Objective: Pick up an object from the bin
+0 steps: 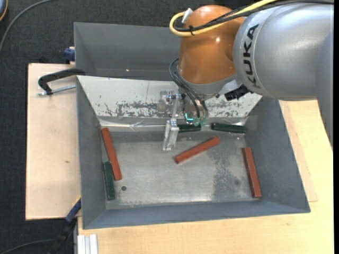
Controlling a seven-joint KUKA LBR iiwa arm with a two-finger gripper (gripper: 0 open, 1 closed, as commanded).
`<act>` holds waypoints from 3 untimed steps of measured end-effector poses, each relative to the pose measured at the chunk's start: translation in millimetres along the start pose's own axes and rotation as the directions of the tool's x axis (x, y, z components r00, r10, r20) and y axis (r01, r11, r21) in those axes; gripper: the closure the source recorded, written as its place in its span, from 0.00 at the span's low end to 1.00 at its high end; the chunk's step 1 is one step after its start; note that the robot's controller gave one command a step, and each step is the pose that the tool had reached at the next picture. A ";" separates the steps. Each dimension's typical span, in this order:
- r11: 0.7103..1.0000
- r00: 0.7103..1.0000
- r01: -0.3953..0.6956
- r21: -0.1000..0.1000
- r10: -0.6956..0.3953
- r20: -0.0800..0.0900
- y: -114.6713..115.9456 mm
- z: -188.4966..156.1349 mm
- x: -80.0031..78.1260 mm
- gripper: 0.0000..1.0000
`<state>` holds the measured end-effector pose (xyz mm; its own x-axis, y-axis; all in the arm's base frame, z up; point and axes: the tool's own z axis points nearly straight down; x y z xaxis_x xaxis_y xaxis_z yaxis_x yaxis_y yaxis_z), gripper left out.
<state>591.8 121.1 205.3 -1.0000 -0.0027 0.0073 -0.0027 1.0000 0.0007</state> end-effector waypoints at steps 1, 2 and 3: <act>1.000 1.000 0.015 0.002 -0.015 -0.003 -72.0 139.8 58.2 0.00; 0.999 0.999 -0.049 0.001 0.049 0.014 -125.0 134.3 8.4 0.00; 0.999 0.999 -0.045 -0.001 0.045 0.010 -121.7 134.9 9.8 1.00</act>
Offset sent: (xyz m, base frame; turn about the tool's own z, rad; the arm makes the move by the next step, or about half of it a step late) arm -0.0564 -0.0703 -0.1353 -0.0178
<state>581.3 -0.5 70.3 -0.9991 0.0427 -0.0031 0.0427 0.9991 0.0018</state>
